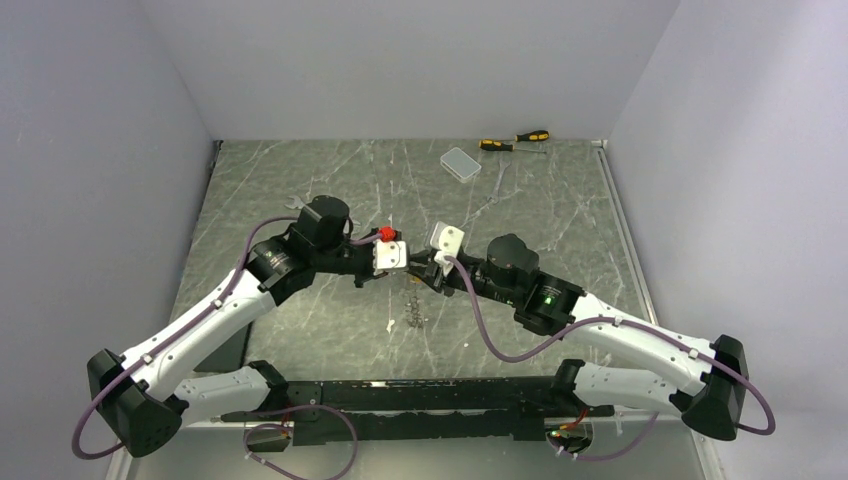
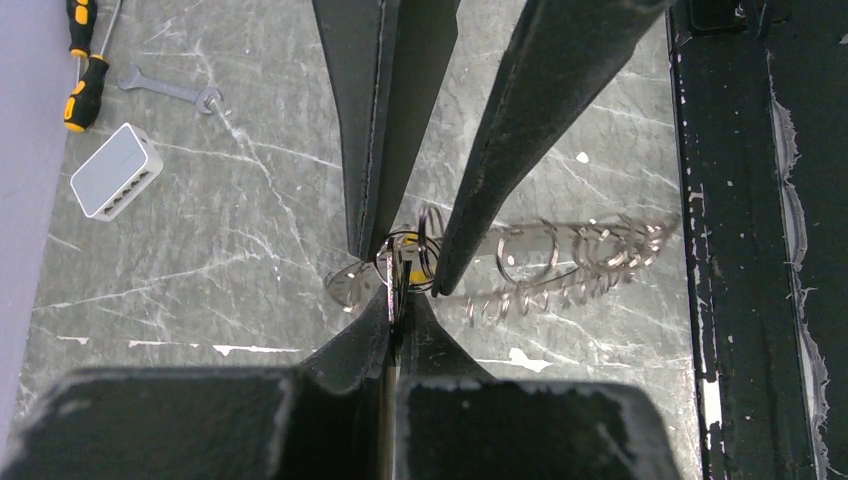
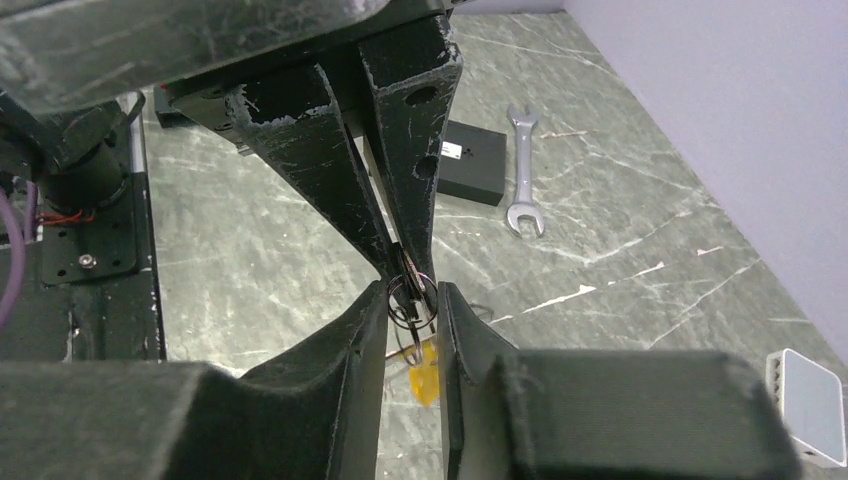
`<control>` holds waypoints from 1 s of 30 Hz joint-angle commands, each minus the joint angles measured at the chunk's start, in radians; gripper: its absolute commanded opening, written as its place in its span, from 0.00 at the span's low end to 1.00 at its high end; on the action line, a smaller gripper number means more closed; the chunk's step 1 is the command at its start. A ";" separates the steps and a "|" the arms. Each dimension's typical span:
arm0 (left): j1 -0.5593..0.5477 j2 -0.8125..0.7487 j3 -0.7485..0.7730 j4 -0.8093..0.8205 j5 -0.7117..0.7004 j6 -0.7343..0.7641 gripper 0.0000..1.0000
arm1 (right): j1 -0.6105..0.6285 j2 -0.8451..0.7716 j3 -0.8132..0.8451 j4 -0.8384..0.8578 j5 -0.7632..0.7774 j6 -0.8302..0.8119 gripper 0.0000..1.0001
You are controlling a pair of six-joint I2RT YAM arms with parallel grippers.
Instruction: Put the keys on the keyring
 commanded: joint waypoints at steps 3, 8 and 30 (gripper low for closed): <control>-0.006 -0.016 0.023 0.046 0.057 -0.007 0.00 | 0.002 0.002 0.040 0.051 -0.011 -0.012 0.16; -0.007 -0.018 0.021 0.048 0.059 -0.007 0.00 | 0.002 0.014 0.048 0.047 -0.022 -0.023 0.00; -0.007 -0.144 -0.129 0.173 -0.129 0.016 0.70 | 0.004 -0.215 -0.134 0.045 0.112 0.006 0.00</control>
